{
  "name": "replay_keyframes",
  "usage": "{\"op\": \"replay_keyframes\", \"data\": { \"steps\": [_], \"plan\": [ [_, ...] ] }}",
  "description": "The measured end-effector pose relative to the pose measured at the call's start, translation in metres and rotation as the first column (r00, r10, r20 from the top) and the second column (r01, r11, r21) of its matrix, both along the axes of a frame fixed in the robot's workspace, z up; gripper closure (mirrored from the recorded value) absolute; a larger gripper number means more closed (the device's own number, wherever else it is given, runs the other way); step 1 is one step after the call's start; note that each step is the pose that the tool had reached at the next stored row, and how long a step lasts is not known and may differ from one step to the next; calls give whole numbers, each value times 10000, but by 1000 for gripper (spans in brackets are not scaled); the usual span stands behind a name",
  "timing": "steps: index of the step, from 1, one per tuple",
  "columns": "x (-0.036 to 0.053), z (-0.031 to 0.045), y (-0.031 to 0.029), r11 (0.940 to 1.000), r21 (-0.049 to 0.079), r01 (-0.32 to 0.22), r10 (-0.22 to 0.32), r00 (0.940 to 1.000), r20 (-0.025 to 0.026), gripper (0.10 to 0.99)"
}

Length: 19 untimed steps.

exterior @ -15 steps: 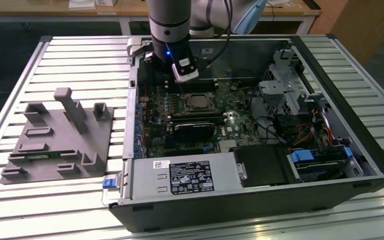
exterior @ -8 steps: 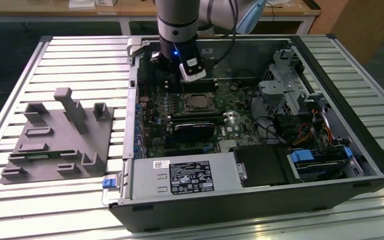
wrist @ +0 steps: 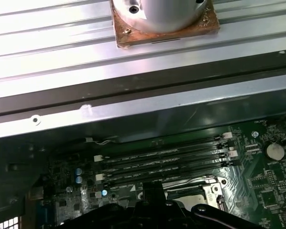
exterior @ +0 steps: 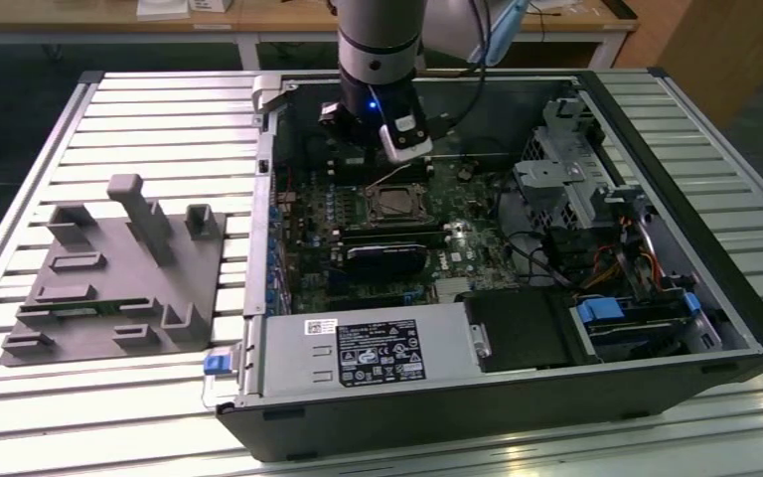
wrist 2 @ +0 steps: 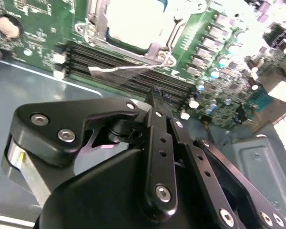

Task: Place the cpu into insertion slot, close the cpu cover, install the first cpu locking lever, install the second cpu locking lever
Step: 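Install the first cpu locking lever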

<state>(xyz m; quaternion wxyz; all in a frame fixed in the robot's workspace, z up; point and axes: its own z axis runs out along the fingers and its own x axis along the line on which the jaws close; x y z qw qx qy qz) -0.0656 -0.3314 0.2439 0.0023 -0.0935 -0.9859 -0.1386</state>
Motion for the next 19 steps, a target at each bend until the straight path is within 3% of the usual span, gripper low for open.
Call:
{"op": "replay_keyframes", "data": {
  "steps": [6, 7, 12, 13, 15, 19],
  "plan": [
    [7, -1, 0, 10000, -2, 1, -1, 10000, 12, 980],
    [7, -3, 0, 10000, -4, 1, -1, 10000, 59, 980],
    [6, -20, 0, 10000, -24, 1, 1, 9983, 581, 980],
    [6, -28, 1, 10000, -25, 1, 0, 9979, 651, 980],
    [6, -46, 1, 10000, -29, -2, 4, 9974, 725, 980],
    [26, -120, 32, 10000, -52, -18, 22, 9973, 739, 980]
  ]
}}
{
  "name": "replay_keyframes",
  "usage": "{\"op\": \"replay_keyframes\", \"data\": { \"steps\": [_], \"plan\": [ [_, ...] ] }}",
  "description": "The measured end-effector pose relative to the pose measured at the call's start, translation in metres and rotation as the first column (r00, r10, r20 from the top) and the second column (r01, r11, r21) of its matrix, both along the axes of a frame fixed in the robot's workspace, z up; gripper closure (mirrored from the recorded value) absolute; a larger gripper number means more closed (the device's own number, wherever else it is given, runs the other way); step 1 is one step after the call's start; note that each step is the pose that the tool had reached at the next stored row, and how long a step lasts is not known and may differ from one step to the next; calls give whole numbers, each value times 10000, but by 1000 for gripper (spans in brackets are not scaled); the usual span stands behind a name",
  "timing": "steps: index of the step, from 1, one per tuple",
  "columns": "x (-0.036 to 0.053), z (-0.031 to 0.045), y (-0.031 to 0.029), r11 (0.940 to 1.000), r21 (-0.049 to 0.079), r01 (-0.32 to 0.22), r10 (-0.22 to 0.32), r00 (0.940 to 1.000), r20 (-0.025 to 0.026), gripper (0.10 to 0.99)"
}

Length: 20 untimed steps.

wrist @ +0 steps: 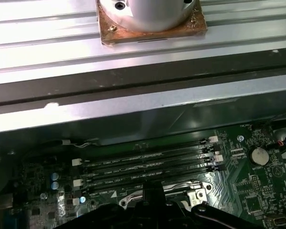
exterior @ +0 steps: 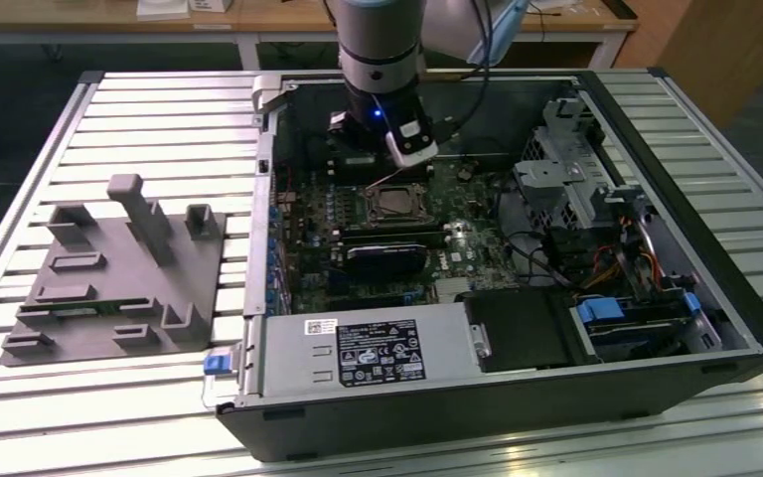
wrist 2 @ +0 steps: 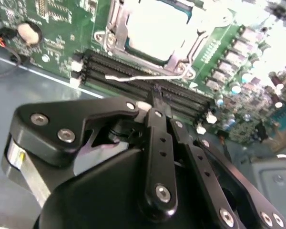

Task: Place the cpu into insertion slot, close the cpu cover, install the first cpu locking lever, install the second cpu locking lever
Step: 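Install the first cpu locking lever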

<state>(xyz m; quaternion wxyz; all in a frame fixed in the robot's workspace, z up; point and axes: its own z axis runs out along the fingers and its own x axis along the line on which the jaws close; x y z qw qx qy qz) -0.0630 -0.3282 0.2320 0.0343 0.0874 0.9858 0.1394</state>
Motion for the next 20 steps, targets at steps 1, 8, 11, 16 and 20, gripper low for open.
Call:
{"op": "replay_keyframes", "data": {
  "steps": [1, 8, 11, 16, 20],
  "plan": [
    [12, -14, 10, 10000, -7, 2, -2, 10000, 1, 980],
    [124, -94, 44, 10000, -52, 2, -2, 10000, -1, 980],
    [159, -126, 50, 10000, -53, 31, -31, 10000, 0, 980],
    [198, -146, 50, 9999, -56, 159, -159, 9999, -2, 980],
    [199, -152, 50, 9998, -115, 164, -162, 9998, 126, 980]
  ]
}}
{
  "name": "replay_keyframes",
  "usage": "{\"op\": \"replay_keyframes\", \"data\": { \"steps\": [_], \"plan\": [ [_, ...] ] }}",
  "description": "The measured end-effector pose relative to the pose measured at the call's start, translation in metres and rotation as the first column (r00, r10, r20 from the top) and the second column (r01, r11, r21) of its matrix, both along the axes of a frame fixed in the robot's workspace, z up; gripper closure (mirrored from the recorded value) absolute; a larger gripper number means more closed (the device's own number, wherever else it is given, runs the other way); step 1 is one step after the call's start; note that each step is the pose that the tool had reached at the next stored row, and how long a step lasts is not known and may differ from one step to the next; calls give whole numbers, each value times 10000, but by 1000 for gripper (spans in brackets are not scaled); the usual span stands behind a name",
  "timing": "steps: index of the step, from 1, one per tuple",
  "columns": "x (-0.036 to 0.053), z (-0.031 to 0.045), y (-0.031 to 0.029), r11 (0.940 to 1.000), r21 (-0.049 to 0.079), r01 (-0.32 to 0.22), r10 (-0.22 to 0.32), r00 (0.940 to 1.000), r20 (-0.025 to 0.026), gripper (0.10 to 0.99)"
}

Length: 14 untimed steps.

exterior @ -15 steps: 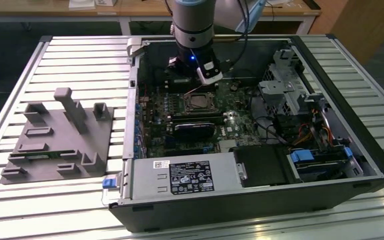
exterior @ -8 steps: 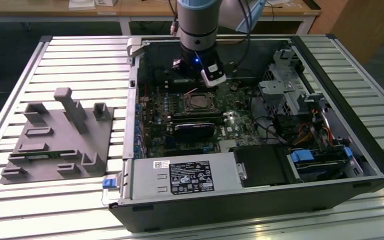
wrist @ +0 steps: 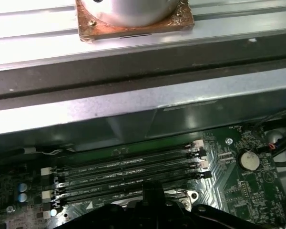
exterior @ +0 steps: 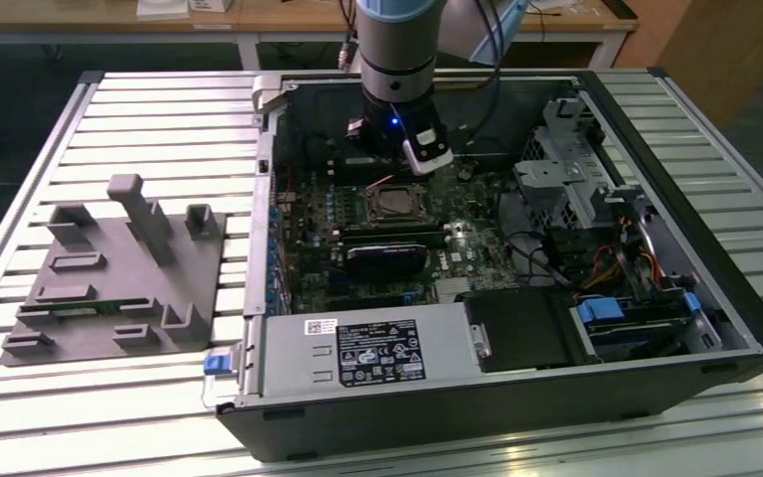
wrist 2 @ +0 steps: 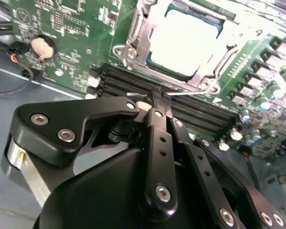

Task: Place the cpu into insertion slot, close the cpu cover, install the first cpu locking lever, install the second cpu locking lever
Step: 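Install the first cpu locking lever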

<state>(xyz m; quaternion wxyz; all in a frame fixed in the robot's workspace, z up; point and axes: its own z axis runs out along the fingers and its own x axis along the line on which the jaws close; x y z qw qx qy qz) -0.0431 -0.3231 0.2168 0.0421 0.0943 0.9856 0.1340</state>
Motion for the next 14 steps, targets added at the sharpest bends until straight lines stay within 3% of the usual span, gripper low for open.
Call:
{"op": "replay_keyframes", "data": {
  "steps": [4, 6, 9, 14],
  "plan": [
    [-15, -11, 0, 9999, -131, 45, -39, 9989, 464, 980],
    [-23, -22, 0, 9998, -157, 112, -102, 9982, 590, 980],
    [-31, -34, 0, 9993, -161, 331, -320, 9975, 634, 980],
    [-90, -44, 1, 9973, -163, 714, -703, 9955, 636, 980]
  ]
}}
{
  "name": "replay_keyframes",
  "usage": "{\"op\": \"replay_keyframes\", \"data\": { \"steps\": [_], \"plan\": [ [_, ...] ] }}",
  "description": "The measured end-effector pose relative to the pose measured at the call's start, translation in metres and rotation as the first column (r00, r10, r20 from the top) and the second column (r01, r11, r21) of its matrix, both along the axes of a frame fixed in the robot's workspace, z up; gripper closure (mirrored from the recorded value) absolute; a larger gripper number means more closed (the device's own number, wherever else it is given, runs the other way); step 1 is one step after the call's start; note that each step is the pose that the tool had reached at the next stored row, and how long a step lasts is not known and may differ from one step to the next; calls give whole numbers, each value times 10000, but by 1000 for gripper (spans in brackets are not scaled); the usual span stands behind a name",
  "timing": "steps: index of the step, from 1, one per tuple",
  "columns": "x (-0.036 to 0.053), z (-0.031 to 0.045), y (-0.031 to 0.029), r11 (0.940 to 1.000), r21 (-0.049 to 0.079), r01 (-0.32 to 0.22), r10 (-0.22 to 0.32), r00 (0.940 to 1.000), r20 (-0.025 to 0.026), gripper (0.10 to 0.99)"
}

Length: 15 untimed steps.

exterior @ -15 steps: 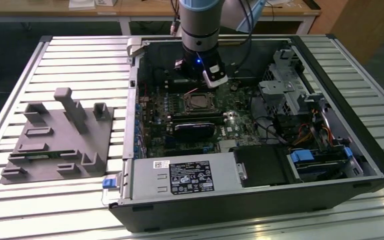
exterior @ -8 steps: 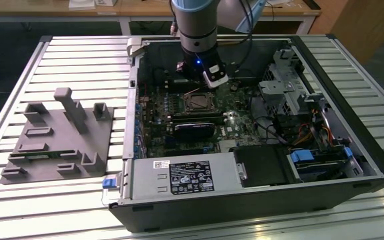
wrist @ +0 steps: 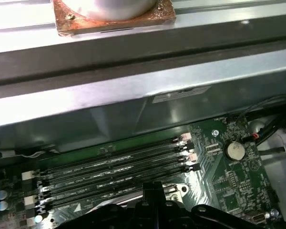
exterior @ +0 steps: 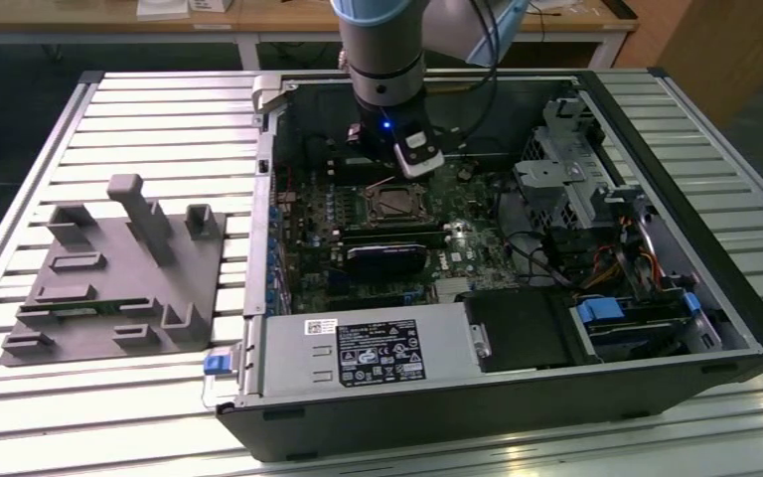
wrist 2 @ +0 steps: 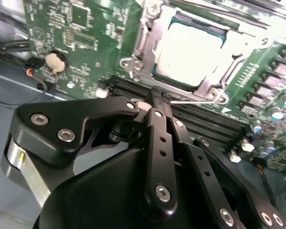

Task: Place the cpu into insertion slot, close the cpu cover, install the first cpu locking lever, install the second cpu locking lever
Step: 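Install the first cpu locking lever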

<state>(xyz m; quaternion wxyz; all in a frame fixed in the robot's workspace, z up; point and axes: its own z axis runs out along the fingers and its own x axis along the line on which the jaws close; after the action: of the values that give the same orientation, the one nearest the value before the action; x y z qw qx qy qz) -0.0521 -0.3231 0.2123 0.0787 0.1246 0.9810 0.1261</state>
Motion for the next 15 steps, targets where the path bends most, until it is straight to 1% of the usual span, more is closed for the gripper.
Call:
{"op": "replay_keyframes", "data": {
  "steps": [2, 4, 8, 15],
  "plan": [
    [-45, -1, 2, 10000, 0, 82, -82, 10000, 1, 980],
    [-69, -5, 6, 9998, 1, 178, -178, 9998, 3, 980],
    [-71, -16, 24, 9990, -2, 447, -447, 9990, 18, 980],
    [-71, -35, 96, 9976, -33, 697, -697, 9976, 43, 980]
  ]
}}
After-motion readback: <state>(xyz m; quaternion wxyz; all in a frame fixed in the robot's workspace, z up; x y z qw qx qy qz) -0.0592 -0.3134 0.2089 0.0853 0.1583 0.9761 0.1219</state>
